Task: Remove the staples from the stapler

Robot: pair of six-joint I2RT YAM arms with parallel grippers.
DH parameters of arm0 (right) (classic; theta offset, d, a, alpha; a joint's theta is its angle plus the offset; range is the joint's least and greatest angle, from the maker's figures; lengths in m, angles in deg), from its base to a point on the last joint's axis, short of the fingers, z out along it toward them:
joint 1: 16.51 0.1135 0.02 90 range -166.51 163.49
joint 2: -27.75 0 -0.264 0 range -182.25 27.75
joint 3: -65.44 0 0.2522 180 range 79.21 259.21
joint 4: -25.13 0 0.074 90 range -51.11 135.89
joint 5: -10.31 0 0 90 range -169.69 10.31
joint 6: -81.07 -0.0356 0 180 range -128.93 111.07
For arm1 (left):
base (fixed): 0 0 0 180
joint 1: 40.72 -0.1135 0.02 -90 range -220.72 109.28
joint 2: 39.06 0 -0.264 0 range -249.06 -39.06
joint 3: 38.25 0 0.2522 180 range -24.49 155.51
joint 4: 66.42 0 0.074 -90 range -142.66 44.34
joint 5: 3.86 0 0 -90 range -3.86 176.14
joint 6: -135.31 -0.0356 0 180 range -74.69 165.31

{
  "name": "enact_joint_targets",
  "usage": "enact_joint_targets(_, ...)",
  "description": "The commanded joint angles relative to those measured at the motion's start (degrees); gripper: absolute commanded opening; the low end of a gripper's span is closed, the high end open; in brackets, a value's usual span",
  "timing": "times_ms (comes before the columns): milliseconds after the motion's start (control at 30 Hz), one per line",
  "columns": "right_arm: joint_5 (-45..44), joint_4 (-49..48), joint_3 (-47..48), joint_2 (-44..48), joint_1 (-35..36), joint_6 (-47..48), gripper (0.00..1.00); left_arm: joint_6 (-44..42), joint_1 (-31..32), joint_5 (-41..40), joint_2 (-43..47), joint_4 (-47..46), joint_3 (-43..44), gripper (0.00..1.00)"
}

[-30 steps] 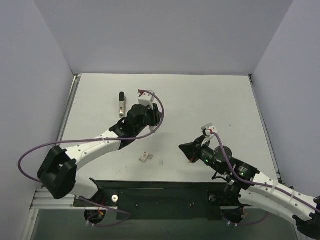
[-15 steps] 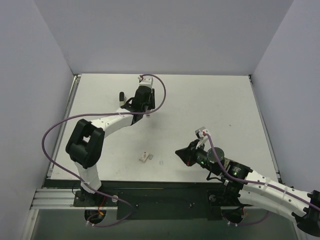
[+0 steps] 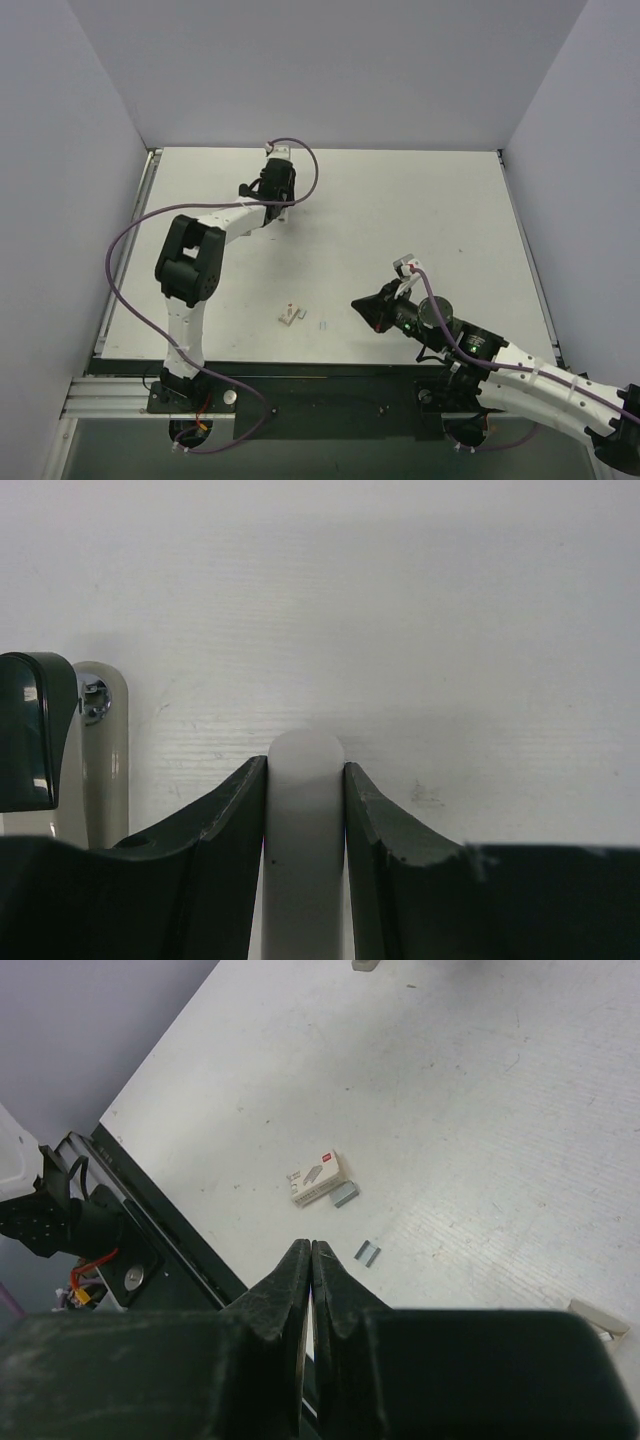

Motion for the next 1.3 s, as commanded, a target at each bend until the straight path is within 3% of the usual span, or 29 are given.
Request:
enact_joint_targets(0,0.57,-2.20,-0.77,0.42,0.05,0.88,0.00,0.05,-2.46,0.41,-4.25,5.28,7.19,0.00)
enact_joint_targets(233,1.18,-3.44,-1.12,-1.25,0.14,0.53,0.00,4.08,-5.27,5.84,-18.13,21.53,19.83,0.00)
enact_joint_targets(367,1.45,-3.53,-0.86,-1.69,0.14,0.53,0.00,4.71,-5.89,7.71,-16.75,18.40,16.62,0.00)
enact_joint_targets(833,1.45,-1.33,0.20,-1.07,0.23,0.09,0.00,6.38,-6.42,10.34,-16.31,22.00,15.82,0.00)
enact_joint_targets(1033,1.19,0.25,0.55,0.16,0.14,-0.53,0.11,6.38,-6.42,10.70,-14.55,21.13,13.80,0.29)
enact_joint_targets(1267,1.27,2.54,1.16,1.30,0.14,-1.58,0.22,6.03,-6.25,9.73,-12.62,20.43,11.78,0.46)
